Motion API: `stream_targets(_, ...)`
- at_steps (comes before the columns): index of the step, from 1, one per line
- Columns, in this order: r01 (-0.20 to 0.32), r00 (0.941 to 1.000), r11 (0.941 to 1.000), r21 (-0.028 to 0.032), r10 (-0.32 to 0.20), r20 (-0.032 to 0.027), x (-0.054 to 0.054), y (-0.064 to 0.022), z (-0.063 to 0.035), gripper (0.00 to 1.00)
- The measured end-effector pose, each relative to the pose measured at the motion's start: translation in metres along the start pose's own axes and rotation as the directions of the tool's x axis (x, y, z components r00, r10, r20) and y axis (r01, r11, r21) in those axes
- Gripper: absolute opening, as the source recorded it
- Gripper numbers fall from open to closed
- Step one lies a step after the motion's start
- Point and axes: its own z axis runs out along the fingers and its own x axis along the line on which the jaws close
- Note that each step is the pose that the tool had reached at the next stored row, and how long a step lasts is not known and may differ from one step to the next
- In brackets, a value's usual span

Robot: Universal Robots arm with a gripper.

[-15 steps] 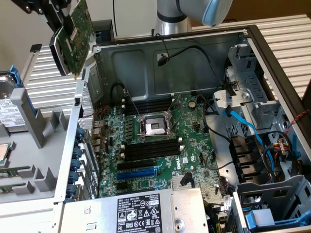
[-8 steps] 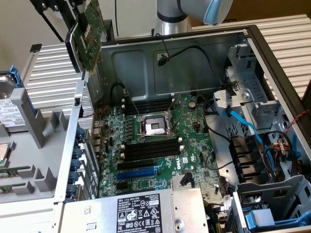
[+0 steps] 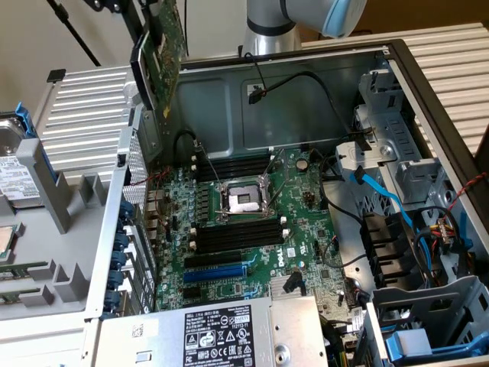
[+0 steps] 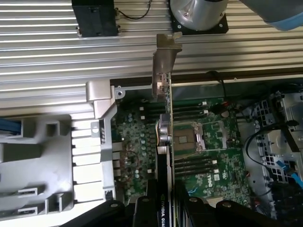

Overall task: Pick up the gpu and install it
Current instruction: 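Pick up the gpu and move the gpu toward the slot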

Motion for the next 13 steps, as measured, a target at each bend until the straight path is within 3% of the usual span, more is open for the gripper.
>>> stream_targets(3, 0.0, 1.0, 1.0, -0.0015, 0.0, -0.0005, -0.0073, 0.0005, 0.001, 0.26)
stream_targets(13, 0.0, 1.0, 1.0, -0.0016, 0.0, -0.0002, -0.0092, 0.0008, 0.0015, 0.26)
